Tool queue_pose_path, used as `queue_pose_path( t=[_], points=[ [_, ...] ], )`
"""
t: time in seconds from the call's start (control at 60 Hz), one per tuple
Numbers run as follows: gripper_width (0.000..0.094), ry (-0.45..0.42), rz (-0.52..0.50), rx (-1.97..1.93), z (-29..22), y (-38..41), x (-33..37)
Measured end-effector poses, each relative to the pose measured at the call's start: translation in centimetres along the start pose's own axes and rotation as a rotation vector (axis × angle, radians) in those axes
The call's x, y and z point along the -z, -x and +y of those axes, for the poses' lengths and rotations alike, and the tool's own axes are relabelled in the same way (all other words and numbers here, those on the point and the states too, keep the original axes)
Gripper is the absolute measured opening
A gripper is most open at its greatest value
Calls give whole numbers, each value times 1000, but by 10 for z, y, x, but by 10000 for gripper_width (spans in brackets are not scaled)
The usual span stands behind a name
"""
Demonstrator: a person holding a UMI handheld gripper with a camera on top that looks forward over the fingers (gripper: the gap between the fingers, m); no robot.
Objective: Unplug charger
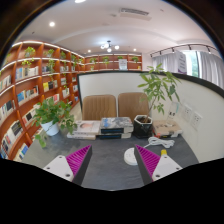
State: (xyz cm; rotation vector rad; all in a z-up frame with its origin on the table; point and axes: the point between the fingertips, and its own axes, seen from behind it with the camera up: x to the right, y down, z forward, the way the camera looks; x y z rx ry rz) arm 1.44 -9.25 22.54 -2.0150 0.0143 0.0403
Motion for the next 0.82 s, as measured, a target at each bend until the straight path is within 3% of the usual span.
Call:
queue_pose_path(
  t=[0.3,0.817],
  points=[
    [855,61,-97,55,49,83,31],
    [855,103,-55,21,78,85,35]
  ],
)
